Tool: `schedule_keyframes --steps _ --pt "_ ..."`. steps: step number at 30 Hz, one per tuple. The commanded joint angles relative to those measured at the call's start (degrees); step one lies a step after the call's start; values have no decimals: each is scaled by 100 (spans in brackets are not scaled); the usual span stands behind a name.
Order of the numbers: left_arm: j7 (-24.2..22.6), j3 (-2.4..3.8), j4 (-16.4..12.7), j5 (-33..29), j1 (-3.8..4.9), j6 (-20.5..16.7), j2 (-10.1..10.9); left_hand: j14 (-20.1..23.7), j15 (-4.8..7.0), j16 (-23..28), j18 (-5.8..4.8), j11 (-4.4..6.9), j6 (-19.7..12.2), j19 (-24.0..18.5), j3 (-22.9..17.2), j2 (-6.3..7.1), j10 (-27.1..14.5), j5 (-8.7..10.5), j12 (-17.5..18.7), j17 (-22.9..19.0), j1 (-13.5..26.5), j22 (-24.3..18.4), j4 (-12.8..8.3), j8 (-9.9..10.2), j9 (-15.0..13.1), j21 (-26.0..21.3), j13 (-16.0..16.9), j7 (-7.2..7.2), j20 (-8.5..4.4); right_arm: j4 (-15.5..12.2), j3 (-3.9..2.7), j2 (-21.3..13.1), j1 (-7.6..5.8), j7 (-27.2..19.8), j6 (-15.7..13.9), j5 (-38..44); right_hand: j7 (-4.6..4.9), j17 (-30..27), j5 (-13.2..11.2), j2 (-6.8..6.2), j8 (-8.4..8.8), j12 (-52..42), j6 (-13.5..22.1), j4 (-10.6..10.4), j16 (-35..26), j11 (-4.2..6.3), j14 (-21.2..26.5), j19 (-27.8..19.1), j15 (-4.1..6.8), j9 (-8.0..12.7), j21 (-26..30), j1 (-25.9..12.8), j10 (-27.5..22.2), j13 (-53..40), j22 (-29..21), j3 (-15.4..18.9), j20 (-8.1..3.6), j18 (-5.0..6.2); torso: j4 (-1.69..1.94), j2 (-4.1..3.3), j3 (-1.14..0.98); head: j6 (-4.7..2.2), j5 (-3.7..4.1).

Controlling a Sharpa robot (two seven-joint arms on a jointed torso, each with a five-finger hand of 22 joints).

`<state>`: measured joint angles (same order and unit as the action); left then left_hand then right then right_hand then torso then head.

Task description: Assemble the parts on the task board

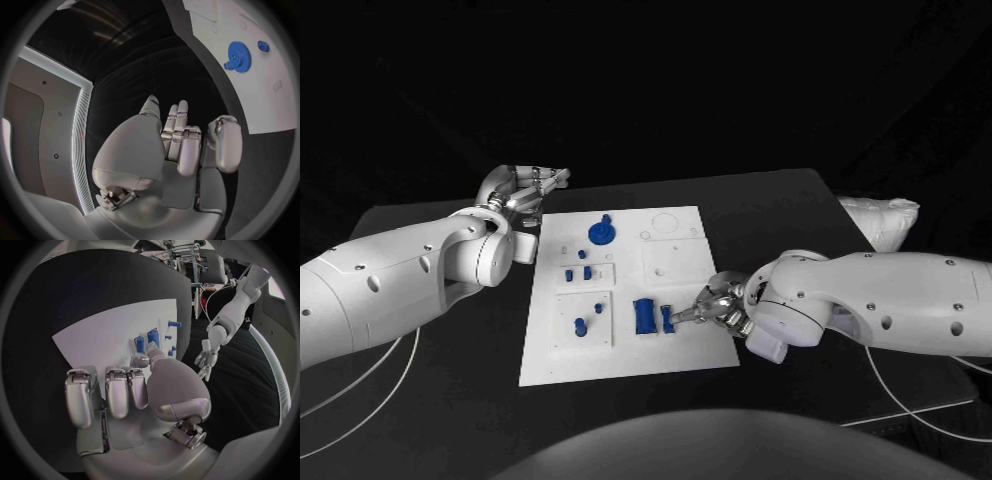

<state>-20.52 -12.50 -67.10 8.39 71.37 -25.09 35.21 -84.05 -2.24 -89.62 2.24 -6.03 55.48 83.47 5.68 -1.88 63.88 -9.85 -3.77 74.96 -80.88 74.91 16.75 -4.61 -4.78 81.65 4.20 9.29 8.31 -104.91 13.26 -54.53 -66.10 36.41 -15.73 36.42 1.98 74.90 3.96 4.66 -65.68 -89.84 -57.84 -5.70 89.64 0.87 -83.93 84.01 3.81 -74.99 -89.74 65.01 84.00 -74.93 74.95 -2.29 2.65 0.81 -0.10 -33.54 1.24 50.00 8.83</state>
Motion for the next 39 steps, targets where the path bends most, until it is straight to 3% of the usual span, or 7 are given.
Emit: schedule_keyframes --steps 1,14,39 --pt "-28 4 -9 23 4 94 -13 -553 -20 6 -14 -9 -22 -5 45 -43 -30 -41 -16 1423 8 1234 -8 -26 -8 -41 9 -4 19 56 2 55 11 121 317 100 -4 1510 -25 18 12 -16 31 -16 36 60 -607 599 49 -23 -26 -46 600 -1507 1505 33 -43 -81 1 -1 -2 0 3" --pt "-27 4 -10 24 4 102 -15 -551 -20 7 -13 -9 -23 -9 56 -51 -30 -46 -16 1420 -7 1233 -7 -29 -8 -45 9 -4 19 293 2 274 52 291 510 88 -13 1510 -31 73 64 -16 113 -20 36 69 -607 599 58 -30 -26 -26 600 -1507 1505 9 -52 -81 1 -5 1 0 7" --pt "-41 4 7 28 4 102 -40 -553 -20 5 -15 -9 -24 -5 61 -57 -30 -48 -16 1423 -14 1235 -7 -29 -9 -39 9 -4 19 437 1 392 95 289 457 84 -20 1510 13 163 250 -16 346 -8 36 78 -607 599 69 6 -26 33 600 -1507 1505 -50 -66 -81 0 -3 -1 0 27"
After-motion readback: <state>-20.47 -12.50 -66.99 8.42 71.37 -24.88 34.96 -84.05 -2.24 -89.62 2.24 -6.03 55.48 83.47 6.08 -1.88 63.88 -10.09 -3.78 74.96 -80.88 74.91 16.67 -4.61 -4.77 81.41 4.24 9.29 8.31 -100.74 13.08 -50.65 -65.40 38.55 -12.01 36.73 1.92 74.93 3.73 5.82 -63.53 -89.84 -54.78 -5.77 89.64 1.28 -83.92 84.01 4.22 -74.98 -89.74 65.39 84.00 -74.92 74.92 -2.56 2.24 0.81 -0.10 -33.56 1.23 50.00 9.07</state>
